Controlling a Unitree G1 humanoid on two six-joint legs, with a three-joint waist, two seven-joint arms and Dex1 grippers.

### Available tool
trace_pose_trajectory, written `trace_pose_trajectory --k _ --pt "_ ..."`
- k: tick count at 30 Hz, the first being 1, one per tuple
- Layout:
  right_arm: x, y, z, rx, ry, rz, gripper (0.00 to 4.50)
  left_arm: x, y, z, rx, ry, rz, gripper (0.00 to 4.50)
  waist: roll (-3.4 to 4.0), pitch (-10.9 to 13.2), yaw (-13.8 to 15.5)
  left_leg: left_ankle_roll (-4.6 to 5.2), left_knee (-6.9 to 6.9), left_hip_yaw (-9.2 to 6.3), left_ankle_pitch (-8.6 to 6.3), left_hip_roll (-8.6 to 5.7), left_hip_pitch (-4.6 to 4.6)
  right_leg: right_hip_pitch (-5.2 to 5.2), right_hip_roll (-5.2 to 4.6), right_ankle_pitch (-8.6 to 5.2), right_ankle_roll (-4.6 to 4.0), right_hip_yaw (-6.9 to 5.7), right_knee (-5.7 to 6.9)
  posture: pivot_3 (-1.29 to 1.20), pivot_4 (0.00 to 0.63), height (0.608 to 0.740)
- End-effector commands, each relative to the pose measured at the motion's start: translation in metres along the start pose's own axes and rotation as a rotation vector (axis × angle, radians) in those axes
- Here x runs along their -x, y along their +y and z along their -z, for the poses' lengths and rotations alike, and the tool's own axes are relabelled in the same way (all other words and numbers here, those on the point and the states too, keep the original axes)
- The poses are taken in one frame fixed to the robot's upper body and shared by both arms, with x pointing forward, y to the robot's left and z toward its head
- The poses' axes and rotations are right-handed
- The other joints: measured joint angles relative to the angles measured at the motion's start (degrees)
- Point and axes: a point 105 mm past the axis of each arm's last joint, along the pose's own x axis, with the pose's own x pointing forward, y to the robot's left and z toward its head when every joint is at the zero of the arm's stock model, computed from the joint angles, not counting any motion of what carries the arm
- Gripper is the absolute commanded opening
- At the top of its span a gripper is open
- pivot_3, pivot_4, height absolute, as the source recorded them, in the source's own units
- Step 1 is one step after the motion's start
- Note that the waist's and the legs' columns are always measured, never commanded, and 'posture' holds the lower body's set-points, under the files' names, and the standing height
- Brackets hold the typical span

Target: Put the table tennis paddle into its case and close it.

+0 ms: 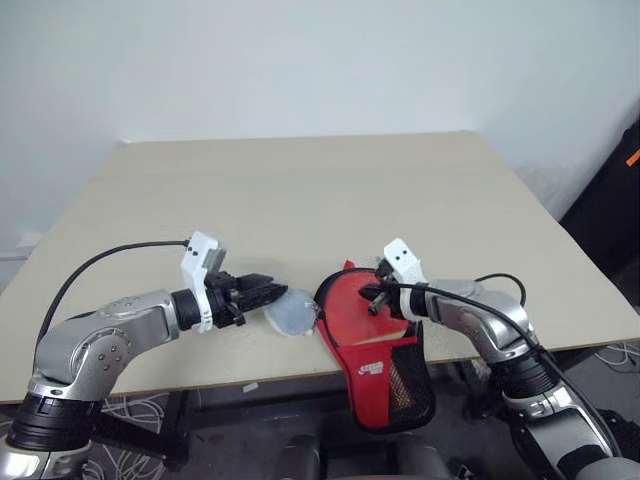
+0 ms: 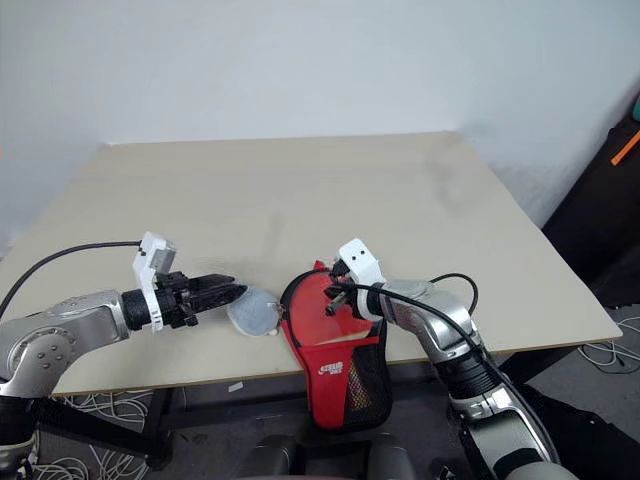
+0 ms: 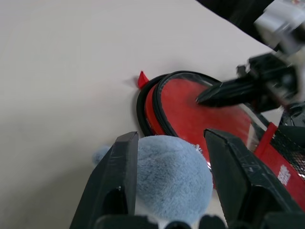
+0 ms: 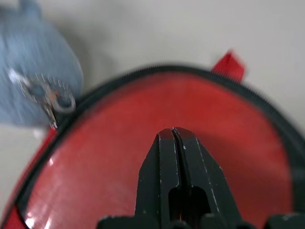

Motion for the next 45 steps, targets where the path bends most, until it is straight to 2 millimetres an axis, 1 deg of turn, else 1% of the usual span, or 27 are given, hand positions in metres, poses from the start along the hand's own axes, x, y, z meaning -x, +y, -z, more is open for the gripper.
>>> trace_pose_trajectory --k 1,4,7,9,10,14,20,25,30,36,39,43,45 --pt "-0.004 0.001 -0.004 0.020 -0.029 -0.001 0.00 0.005 0.005 -0.008 -0.030 -0.036 -0.012 2.46 0.00 0.00 -0.02 0.00 0.00 -0.01 0.00 0.00 0.01 0.00 0.00 0.00 0.00 -0.01 0.00 0.00 0.000 0.698" --pt "-0.008 0.002 0.003 0.022 -0.012 -0.001 0.00 0.004 0.007 -0.002 -0.017 -0.039 -0.012 2.46 0.00 -0.01 -0.02 0.00 -0.01 -0.01 0.00 0.02 0.04 0.02 0.02 0.00 0.01 -0.01 0.01 0.00 0.000 0.698" --pt "-0.010 0.003 0.005 0.016 -0.010 -0.001 0.00 0.003 0.007 0.003 -0.007 -0.044 -0.005 2.46 -0.01 -0.01 -0.02 0.00 -0.01 -0.02 0.00 0.02 0.06 0.04 0.02 0.00 0.01 -0.01 0.01 0.00 0.000 0.698" --pt "-0.012 0.004 0.007 0.016 -0.005 -0.002 0.00 0.003 0.002 0.007 0.006 -0.037 0.025 2.82 -0.01 -0.01 -0.02 0.00 -0.01 -0.03 0.00 0.02 0.06 0.04 0.02 0.00 0.01 -0.01 0.01 0.00 0.000 0.698" --pt "-0.012 0.005 0.009 0.014 -0.001 -0.004 0.00 0.002 0.000 0.009 0.006 -0.031 0.035 3.07 -0.01 -0.01 -0.02 0.00 -0.01 -0.03 0.00 0.03 0.07 0.04 0.02 0.00 0.01 -0.01 0.01 0.00 0.000 0.698" --pt "-0.014 0.007 0.013 0.013 0.009 -0.010 0.00 0.000 0.000 0.017 -0.008 -0.014 0.039 4.43 -0.01 -0.02 -0.02 0.00 -0.01 -0.03 0.00 0.03 0.09 0.06 0.02 0.00 0.01 -0.01 0.02 0.00 0.000 0.698" --pt "-0.016 0.008 0.019 0.020 0.027 -0.012 0.00 -0.007 -0.004 0.030 -0.001 0.016 0.068 4.47 -0.01 -0.04 -0.01 -0.01 -0.01 -0.03 0.00 0.03 0.12 0.09 0.02 0.00 0.01 -0.02 0.02 0.00 0.000 0.698" --pt "-0.017 0.010 0.016 0.020 0.019 -0.018 0.00 -0.017 0.000 0.044 0.027 0.036 0.051 4.47 0.03 -0.09 -0.02 -0.01 -0.02 -0.04 0.00 0.03 0.15 0.11 0.02 0.00 0.01 -0.02 0.03 0.00 0.000 0.698" --pt "-0.016 0.010 0.017 0.018 0.022 -0.013 0.00 -0.025 0.011 0.058 0.051 0.060 0.004 4.47 0.03 -0.13 0.02 0.00 -0.01 -0.05 0.00 0.02 0.16 0.13 0.02 0.00 0.01 -0.02 0.03 0.00 0.000 0.698" --pt "-0.014 0.007 0.019 0.011 0.025 0.002 0.00 -0.027 0.023 0.062 0.058 0.083 -0.045 4.47 0.03 -0.15 0.02 0.00 0.01 -0.08 0.00 0.02 0.17 0.15 0.02 0.00 0.01 -0.05 0.05 0.00 0.000 0.698" --pt "-0.013 0.007 0.019 0.009 0.025 0.002 0.00 -0.027 0.025 0.062 0.054 0.084 -0.051 3.89 0.05 -0.16 0.02 0.00 0.01 -0.08 0.00 0.02 0.17 0.15 0.02 0.00 0.01 -0.04 0.06 0.00 0.000 0.698" --pt "-0.013 0.007 0.020 0.008 0.030 0.006 0.00 -0.030 0.026 0.057 0.028 0.091 -0.052 2.56 0.05 -0.17 0.08 0.00 0.01 -0.09 0.00 0.02 0.18 0.16 0.02 0.00 0.01 -0.06 0.06 0.00 0.000 0.698" --pt "-0.013 0.007 0.020 0.010 0.034 0.008 0.00 -0.032 0.027 0.052 0.011 0.095 -0.051 1.86 0.04 -0.17 0.08 0.00 0.03 -0.10 0.00 0.02 0.18 0.16 0.02 0.00 0.01 -0.07 0.06 0.00 0.000 0.698"
